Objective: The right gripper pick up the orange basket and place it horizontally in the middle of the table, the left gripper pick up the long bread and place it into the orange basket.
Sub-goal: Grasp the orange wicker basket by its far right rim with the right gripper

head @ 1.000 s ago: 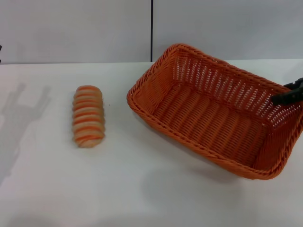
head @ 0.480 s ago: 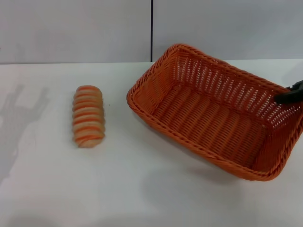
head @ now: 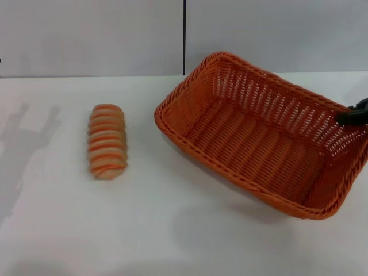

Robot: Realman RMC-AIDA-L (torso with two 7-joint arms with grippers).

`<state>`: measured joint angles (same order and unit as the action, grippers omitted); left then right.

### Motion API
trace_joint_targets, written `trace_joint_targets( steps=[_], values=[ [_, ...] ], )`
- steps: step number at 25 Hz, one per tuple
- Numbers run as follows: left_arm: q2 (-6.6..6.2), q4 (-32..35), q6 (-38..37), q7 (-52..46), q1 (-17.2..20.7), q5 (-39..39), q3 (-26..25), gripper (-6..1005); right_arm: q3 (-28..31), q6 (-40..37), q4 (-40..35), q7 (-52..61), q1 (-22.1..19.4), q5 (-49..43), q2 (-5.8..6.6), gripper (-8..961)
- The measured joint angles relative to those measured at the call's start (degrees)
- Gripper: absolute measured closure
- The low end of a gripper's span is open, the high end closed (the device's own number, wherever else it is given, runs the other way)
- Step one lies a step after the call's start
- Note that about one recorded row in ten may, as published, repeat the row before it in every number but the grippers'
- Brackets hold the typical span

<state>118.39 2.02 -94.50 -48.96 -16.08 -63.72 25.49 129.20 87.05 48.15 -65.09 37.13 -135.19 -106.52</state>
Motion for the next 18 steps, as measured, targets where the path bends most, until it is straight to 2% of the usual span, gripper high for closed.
trace_joint_targets(
  steps=[4,9,13,18],
  values=[
    [-0.06,0.0,-0.04,0.01,-0.09,0.0,0.0,153,1.41,-0.14,1.7,-1.06,-0.72,0.28,-1.03,780],
    [-0.16,0.14,0.09,0.03,-0.24,0.0,0.06,154,5.56,-0.65,4.59,-4.3,-2.58,1.45,-3.79,782],
    [-0.19,0.28,-0.18,0.24,0.04,0.0,0.35,154,7.55,-1.35,4.62,-7.21,-4.54,6.09,-5.11,784],
    [-0.18,0.22,-0.46,0.45,0.1,0.0,1.26,155,9.86,-1.85,4.79,-8.71,-6.64,12.79,-5.57,782]
  ],
)
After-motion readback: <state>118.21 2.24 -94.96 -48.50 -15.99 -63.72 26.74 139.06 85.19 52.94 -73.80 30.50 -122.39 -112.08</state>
